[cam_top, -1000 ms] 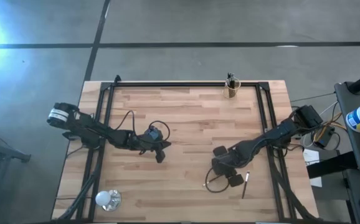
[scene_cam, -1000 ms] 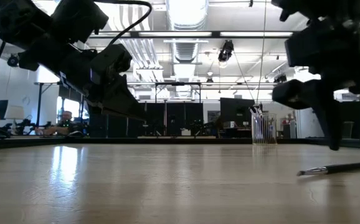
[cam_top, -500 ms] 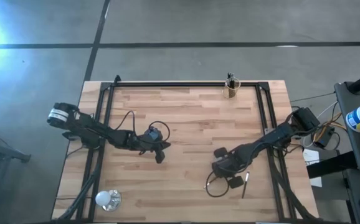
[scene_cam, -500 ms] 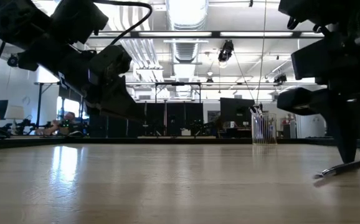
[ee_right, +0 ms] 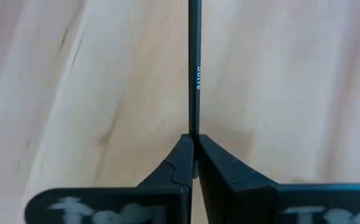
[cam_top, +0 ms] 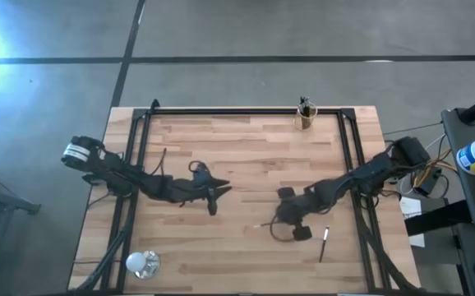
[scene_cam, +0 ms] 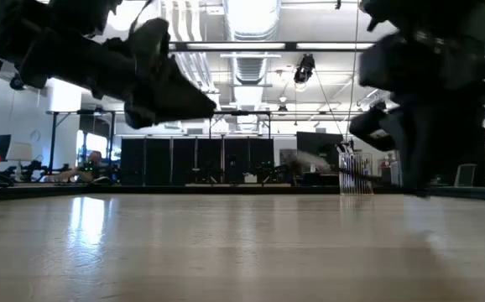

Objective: Put items in baskets/containers
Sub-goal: Put the black eyeshadow brush into the gold pen holder

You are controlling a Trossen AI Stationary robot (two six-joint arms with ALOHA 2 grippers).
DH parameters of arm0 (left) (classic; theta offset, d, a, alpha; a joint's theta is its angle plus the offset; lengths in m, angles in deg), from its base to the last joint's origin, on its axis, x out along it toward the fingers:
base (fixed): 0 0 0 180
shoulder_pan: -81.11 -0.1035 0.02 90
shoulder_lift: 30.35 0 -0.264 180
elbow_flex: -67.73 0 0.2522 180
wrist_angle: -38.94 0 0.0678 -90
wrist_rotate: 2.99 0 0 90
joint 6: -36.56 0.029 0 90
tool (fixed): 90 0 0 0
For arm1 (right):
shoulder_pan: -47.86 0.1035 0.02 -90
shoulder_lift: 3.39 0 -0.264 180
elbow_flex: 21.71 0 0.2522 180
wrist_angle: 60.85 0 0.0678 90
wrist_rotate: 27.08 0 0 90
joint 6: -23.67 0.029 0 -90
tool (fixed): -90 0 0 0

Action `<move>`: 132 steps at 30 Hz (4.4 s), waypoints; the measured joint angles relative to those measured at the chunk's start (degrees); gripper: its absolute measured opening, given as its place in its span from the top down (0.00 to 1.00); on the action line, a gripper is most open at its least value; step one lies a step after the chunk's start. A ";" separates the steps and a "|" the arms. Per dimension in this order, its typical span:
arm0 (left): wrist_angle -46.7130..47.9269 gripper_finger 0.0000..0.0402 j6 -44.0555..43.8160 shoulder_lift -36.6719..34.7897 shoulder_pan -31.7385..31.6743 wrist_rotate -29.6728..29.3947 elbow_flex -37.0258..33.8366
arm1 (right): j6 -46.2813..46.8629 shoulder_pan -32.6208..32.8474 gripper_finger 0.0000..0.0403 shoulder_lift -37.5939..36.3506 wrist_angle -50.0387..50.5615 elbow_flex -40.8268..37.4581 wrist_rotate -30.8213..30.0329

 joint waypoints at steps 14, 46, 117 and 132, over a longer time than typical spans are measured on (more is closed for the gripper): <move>-27.67 0.74 11.36 -0.03 -2.71 10.77 -5.09 | -6.80 -12.06 0.98 -8.82 -38.37 -9.48 0.74; -24.11 0.97 18.22 -0.04 -8.01 19.26 2.67 | -9.82 -22.65 0.98 3.16 -57.43 1.53 12.13; -24.60 1.00 16.86 -1.93 -11.56 15.35 -7.87 | -11.23 -74.77 0.98 -22.47 -16.73 1.07 -5.43; -22.64 1.00 16.51 -1.93 -11.56 15.35 -7.87 | -3.53 -77.69 0.97 -11.55 -12.65 0.98 -6.10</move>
